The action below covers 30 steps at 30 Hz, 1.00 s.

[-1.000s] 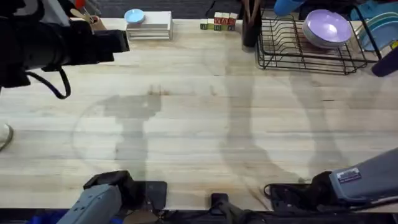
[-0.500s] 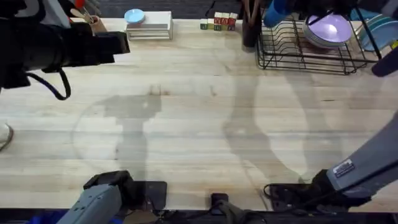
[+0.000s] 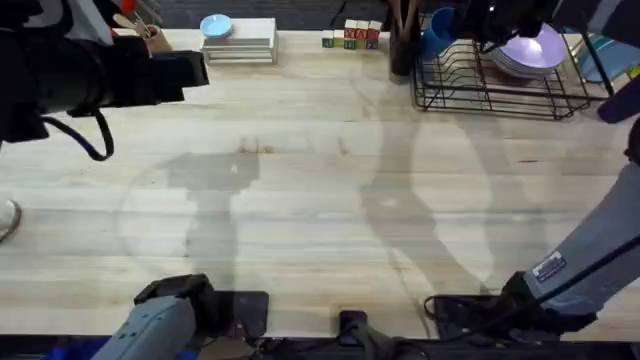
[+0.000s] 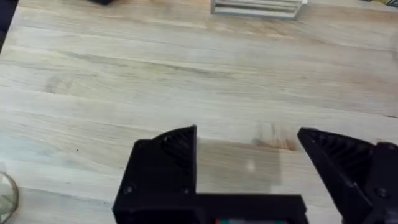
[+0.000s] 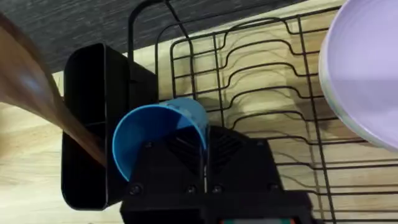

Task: Pick up the cup on the table and put them onto the rack.

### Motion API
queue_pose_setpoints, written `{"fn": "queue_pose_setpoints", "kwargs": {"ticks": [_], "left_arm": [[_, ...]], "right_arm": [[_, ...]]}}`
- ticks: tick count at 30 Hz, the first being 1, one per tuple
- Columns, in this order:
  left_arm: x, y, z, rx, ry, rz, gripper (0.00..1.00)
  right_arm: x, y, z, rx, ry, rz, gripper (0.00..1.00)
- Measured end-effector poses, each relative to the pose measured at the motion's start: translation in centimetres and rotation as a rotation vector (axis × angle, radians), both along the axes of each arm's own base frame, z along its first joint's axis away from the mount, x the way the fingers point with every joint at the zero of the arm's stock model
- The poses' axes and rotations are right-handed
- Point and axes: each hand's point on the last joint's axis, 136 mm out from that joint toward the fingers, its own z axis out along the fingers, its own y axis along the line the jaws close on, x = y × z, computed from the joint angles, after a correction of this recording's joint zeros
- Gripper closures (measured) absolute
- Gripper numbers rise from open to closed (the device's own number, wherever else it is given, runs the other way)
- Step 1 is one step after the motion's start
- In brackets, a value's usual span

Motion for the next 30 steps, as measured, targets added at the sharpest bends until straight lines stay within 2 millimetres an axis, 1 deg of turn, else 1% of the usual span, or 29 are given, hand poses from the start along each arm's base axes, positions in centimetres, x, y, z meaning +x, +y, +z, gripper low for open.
{"fn": "queue_pose_setpoints", "kwargs": {"ticks": [10, 18, 23, 30], "left_arm": [[0.0, 0.0, 0.0, 0.0, 0.0, 0.0, 0.008], [0.0, 0.0, 0.0, 0.0, 0.0, 0.0, 0.008], [0.0, 0.0, 0.0, 0.0, 0.0, 0.0, 0.008], [0.0, 0.0, 0.0, 0.0, 0.0, 0.0, 0.008]], "right_arm": [[-0.1, 0.0, -0.1, 0.004, 0.007, -0.003, 0.971], [-1.9, 0.1, -1.8, 0.012, 0.109, -0.008, 0.972], [-2.6, -0.2, -2.1, 0.015, 0.144, -0.013, 0.971], [-2.6, -0.2, -2.0, 0.015, 0.147, -0.013, 0.971]]}}
